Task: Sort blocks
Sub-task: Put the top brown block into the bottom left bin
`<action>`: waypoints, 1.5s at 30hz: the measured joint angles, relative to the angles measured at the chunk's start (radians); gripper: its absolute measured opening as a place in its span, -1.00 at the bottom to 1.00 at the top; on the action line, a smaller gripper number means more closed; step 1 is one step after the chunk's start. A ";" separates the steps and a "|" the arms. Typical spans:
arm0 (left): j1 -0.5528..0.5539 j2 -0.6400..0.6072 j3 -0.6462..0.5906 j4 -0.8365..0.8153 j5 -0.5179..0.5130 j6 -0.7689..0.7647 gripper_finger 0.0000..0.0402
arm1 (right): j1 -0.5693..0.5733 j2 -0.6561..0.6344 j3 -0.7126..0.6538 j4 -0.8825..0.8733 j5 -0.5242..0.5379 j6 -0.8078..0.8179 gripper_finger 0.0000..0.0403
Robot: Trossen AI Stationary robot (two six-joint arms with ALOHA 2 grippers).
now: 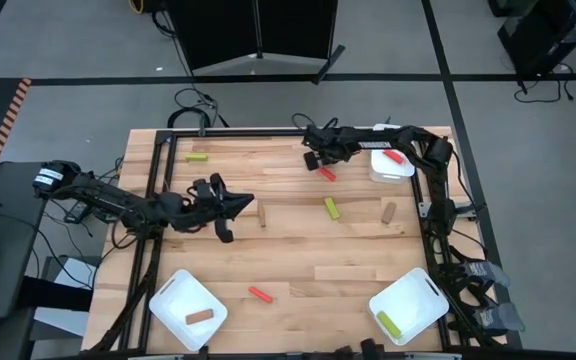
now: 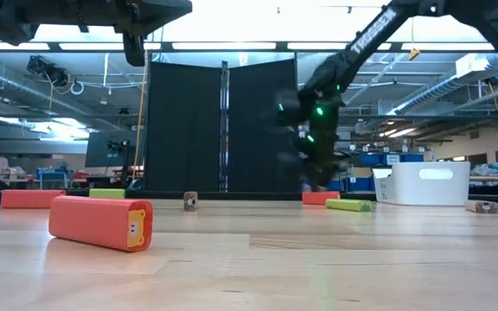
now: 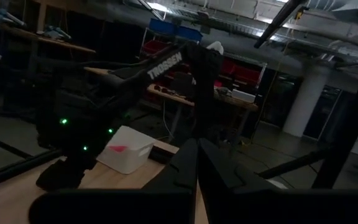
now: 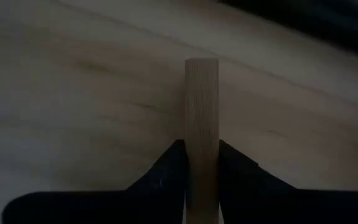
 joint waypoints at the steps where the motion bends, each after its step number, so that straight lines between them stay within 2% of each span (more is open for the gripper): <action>1: 0.000 0.000 0.000 0.011 0.000 -0.003 -0.90 | 0.024 -0.011 0.001 0.041 0.000 -0.018 -0.65; 4: 0.000 0.000 0.000 0.088 0.028 -0.041 -0.90 | 0.107 -0.028 0.003 0.182 0.000 -0.076 -0.65; 7: 0.000 0.000 0.000 0.185 0.097 -0.046 -0.90 | 0.197 -0.029 0.003 0.361 -0.006 -0.143 -0.65; 10: 0.000 -0.010 0.000 0.259 0.144 -0.052 -0.90 | 0.304 -0.032 0.004 0.586 -0.072 -0.218 -0.65; 15: 0.000 -0.081 0.000 0.280 0.181 -0.119 -0.90 | 0.489 -0.032 0.004 0.889 -0.127 -0.313 -0.65; 22: 0.000 -0.186 0.000 0.317 0.217 -0.151 -0.90 | 0.648 -0.033 0.004 1.101 -0.127 -0.377 -0.65; 27: 0.000 -0.225 0.000 0.315 0.217 -0.153 -0.90 | 0.708 0.075 0.056 1.301 -0.157 -0.385 -0.65; 30: 0.000 -0.230 0.000 0.310 0.217 -0.157 -0.90 | 0.738 0.180 0.157 1.308 -0.194 -0.396 -0.65; 34: 0.000 -0.229 0.000 0.303 0.217 -0.174 -0.90 | 0.766 0.298 0.337 1.291 -0.297 -0.426 -0.65; 45: 0.000 -0.229 0.000 0.290 0.217 -0.178 -0.90 | 0.775 0.601 0.839 0.881 -0.495 -0.471 -0.65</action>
